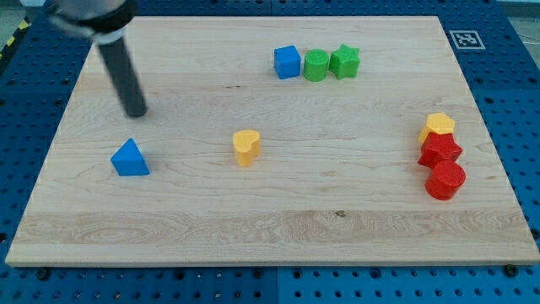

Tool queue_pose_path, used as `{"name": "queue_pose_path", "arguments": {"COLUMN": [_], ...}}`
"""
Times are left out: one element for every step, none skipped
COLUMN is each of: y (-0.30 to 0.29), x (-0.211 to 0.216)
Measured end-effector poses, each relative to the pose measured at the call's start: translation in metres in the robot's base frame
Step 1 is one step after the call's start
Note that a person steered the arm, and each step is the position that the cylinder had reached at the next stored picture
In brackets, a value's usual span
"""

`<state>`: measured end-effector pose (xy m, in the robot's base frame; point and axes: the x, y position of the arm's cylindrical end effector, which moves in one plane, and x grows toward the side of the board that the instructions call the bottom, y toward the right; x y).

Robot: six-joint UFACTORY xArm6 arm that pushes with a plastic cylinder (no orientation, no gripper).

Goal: Move the blue triangle to the left of blue cube

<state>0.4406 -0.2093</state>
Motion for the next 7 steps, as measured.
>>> {"name": "queue_pose_path", "arguments": {"y": [-0.008,0.036,0.099,0.082,0.070,0.072,0.034], "x": [0.073,0.115,0.108,0.069,0.081,0.120,0.129]}}
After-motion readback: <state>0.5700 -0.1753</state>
